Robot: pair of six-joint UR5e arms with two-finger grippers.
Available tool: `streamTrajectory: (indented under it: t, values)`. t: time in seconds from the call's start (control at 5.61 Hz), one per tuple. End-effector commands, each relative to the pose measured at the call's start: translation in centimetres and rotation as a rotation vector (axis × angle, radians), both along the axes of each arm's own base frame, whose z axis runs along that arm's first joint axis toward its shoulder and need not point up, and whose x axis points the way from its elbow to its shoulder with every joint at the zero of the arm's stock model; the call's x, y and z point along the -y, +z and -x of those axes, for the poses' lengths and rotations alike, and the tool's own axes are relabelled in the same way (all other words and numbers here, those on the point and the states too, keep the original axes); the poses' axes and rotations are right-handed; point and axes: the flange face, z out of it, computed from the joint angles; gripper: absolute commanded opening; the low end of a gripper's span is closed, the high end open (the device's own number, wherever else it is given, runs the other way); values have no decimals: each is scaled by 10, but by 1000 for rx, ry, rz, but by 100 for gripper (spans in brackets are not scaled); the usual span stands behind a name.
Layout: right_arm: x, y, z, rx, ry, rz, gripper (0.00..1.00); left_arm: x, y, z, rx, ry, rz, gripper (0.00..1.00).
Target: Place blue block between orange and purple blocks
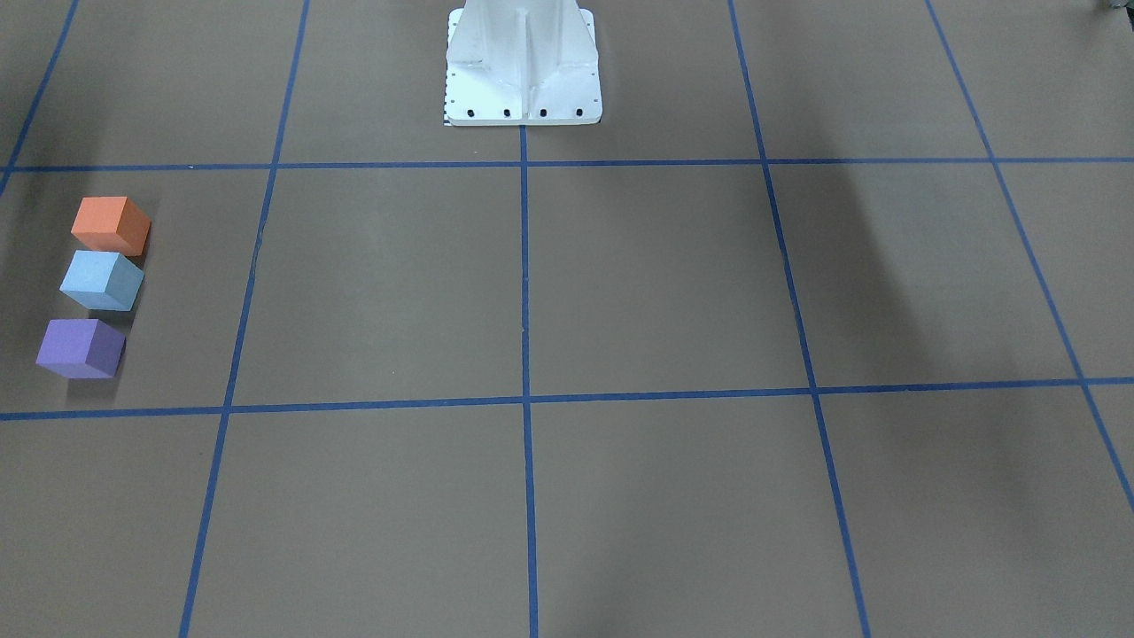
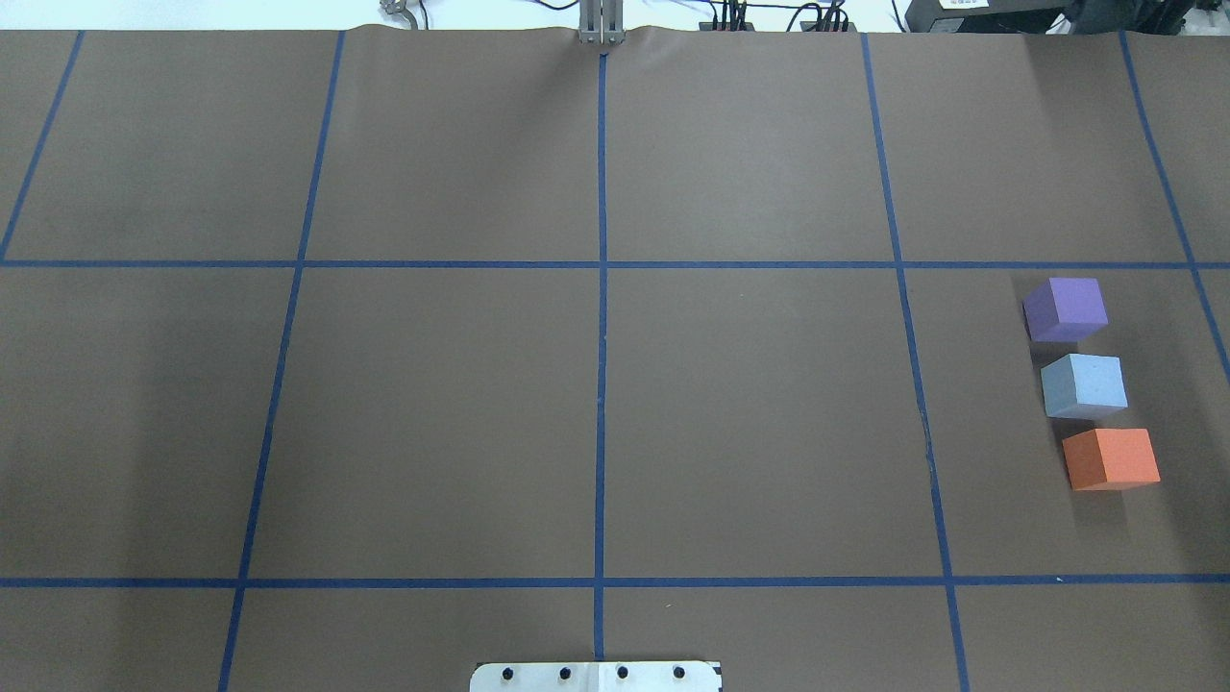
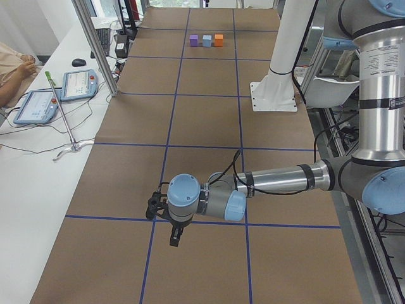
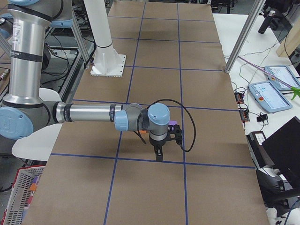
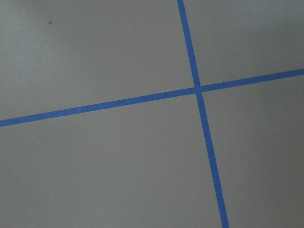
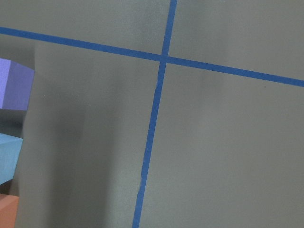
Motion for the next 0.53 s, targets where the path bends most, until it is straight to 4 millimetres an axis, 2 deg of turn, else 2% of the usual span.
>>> streamTrajectory:
  t: [0.0,0.36]
  values:
    - [0,-1,1,19,-1,1,100,-1,2,0,3,-1,4,100]
    - [0,-1,2,28,-2,1,100,-1,2,0,5,-2,6,100]
